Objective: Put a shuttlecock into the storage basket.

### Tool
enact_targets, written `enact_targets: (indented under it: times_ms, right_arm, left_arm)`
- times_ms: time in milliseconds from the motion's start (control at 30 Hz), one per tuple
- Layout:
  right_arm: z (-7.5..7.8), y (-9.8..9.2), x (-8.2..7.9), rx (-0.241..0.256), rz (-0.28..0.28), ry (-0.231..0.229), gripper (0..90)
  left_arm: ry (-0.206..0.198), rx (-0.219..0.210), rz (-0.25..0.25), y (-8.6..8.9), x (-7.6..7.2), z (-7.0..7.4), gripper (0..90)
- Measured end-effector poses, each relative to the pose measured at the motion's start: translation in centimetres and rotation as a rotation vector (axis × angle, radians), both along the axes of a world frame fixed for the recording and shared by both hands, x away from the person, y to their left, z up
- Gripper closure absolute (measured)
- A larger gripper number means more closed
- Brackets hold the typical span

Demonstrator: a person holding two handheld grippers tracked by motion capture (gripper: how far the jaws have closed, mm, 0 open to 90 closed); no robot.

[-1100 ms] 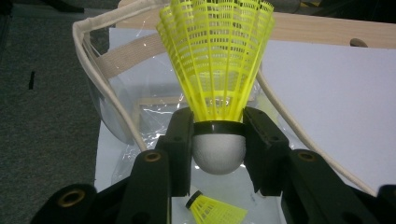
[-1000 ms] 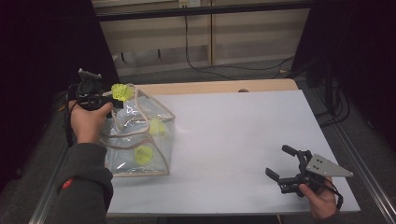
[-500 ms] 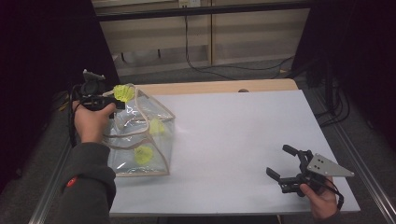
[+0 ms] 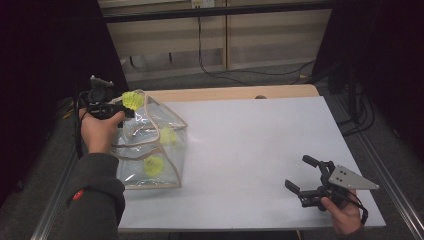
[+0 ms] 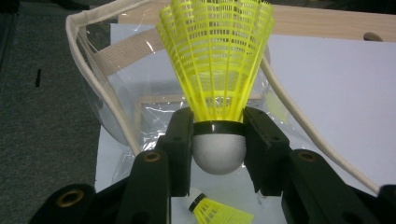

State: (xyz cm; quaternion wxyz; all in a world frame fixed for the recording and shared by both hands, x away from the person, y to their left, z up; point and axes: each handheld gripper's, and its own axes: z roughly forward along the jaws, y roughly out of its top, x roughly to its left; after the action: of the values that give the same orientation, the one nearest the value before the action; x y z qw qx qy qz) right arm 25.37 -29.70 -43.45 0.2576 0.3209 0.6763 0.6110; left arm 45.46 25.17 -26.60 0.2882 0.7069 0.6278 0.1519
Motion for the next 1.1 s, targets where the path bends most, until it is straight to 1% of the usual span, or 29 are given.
enact_targets:
  times_ms: [33, 100, 167, 233, 300, 400, 500, 633, 700, 767, 800, 900, 933, 1000, 1100]
  right_arm:
    - [0.0, 0.0, 0.0, -0.002, -0.001, 0.0, 1.0]
    - [0.0, 0.0, 0.0, -0.006, 0.0, -0.002, 1.0]
    - [0.0, 0.0, 0.0, -0.003, -0.001, 0.0, 1.0]
    - [0.0, 0.0, 0.0, -0.005, -0.001, -0.002, 1.0]
    - [0.0, 0.0, 0.0, -0.003, 0.001, -0.002, 1.0]
    - [-0.1, 0.0, 0.0, -0.002, 0.0, -0.003, 1.0]
    - [-0.1, -0.1, 0.0, -0.002, 0.0, -0.004, 1.0]
    - [0.0, -0.3, -0.2, 0.003, -0.011, 0.0, 1.0]
    - [0.0, -0.3, -0.2, 0.003, -0.011, -0.006, 1.0]
    - [0.0, -0.3, -0.2, 0.0, -0.013, -0.004, 1.0]
    - [0.0, -0.3, -0.1, 0.001, -0.011, -0.004, 1.0]
    - [0.0, -0.1, -0.1, -0.001, -0.008, 0.0, 1.1]
    - [0.0, 0.0, -0.1, -0.002, -0.007, -0.001, 1.0]
    - [0.0, 0.0, -0.1, -0.003, -0.005, 0.0, 1.1]
    - [0.0, 0.1, 0.0, -0.004, -0.002, 0.001, 1.1]
  left_arm:
    - [-0.003, 0.0, 0.004, 0.0, 0.0, 0.0, 62.6]
    - [-0.004, -0.003, 0.006, 0.1, 0.0, 0.0, 56.3]
    - [-0.003, 0.0, 0.002, 0.0, 0.0, 0.0, 57.7]
    - [-0.003, -0.006, -0.002, 0.1, -0.1, 0.1, 57.0]
    - [-0.008, -0.009, -0.003, 0.1, -0.2, 0.1, 54.5]
    - [-0.012, -0.017, -0.019, 0.0, -0.5, 0.3, 52.0]
    - [-0.017, -0.042, -0.037, -0.1, -0.6, 0.5, 47.7]
    - [-0.01, -0.065, -0.08, -0.4, -0.9, 0.7, 44.1]
    - [-0.013, -0.095, -0.11, -0.7, -1.1, 0.9, 41.1]
    - [-0.021, -0.095, -0.133, -1.0, -1.3, 1.1, 40.4]
    - [-0.019, -0.096, -0.15, -1.1, -1.5, 1.1, 39.1]
    - [-0.025, -0.114, -0.177, -1.3, -1.9, 1.3, 35.5]
    - [-0.026, -0.126, -0.185, -1.4, -2.0, 1.3, 34.3]
    - [-0.029, -0.122, -0.206, -1.5, -2.3, 1.5, 33.1]
    - [-0.035, -0.143, -0.234, -1.8, -2.7, 1.7, 30.3]
